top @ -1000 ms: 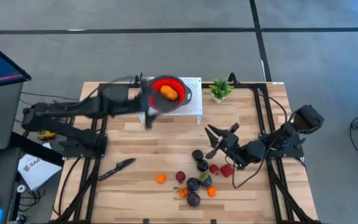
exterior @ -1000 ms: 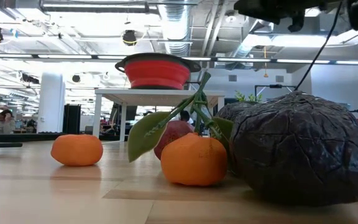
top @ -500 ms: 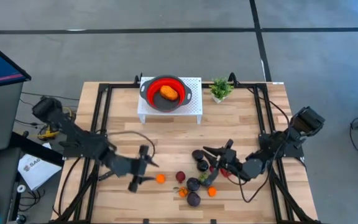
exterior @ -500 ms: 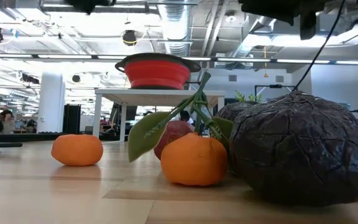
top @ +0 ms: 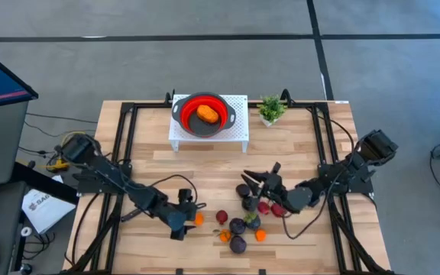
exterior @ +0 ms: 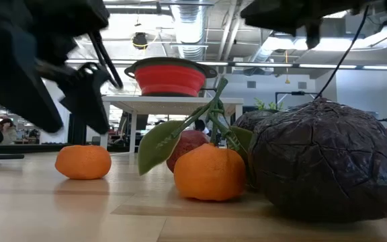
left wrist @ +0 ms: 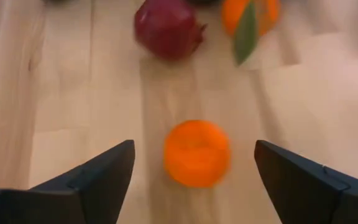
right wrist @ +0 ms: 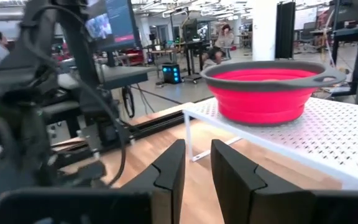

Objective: Pick & Place Fruit
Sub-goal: Put the orange into the red strainer bowl on the shelf

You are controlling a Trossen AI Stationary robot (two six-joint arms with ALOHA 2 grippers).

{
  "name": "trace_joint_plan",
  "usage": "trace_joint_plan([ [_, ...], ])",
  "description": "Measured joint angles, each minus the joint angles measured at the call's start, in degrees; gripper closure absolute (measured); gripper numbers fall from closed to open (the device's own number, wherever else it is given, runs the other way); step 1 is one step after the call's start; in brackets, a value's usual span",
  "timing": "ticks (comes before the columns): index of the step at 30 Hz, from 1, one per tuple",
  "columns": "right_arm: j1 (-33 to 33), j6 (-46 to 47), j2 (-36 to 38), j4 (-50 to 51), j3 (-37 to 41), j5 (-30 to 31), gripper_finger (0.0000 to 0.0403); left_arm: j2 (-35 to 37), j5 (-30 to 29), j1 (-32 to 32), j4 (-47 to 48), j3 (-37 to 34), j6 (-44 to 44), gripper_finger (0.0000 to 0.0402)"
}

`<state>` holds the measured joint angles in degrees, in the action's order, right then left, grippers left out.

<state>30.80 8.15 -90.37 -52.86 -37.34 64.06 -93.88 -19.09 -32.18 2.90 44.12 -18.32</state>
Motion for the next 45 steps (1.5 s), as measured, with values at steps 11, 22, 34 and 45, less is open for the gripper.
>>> trace_joint_plan([
  [11, -7.74, -4.06, 0.13, -0.04, -0.05, -5.71, 0.0331, -2.09, 4.44, 3.66, -3.00, 0.00, 1.44, 0.0117],
  [22, -6.81, -6.77, 0.15, 0.11, -4.81, -5.53, 0.0331, -2.28, 3.86, 1.16, -4.74, 0.02, 1.39, 0.0194],
  [34, -3.91, -17.19, 0.17, 0.12, -13.12, 4.11, 0.0331, -2.28, 0.35, 0.98, -4.77, 0.01, 1.37, 0.0151],
  [45, -2.69, -17.19, 0.20, 1.85, -17.51, 5.26, 0.0331, -2.30, 0.90, 1.00, -11.50, -6.90, -0.77, 0.0153],
])
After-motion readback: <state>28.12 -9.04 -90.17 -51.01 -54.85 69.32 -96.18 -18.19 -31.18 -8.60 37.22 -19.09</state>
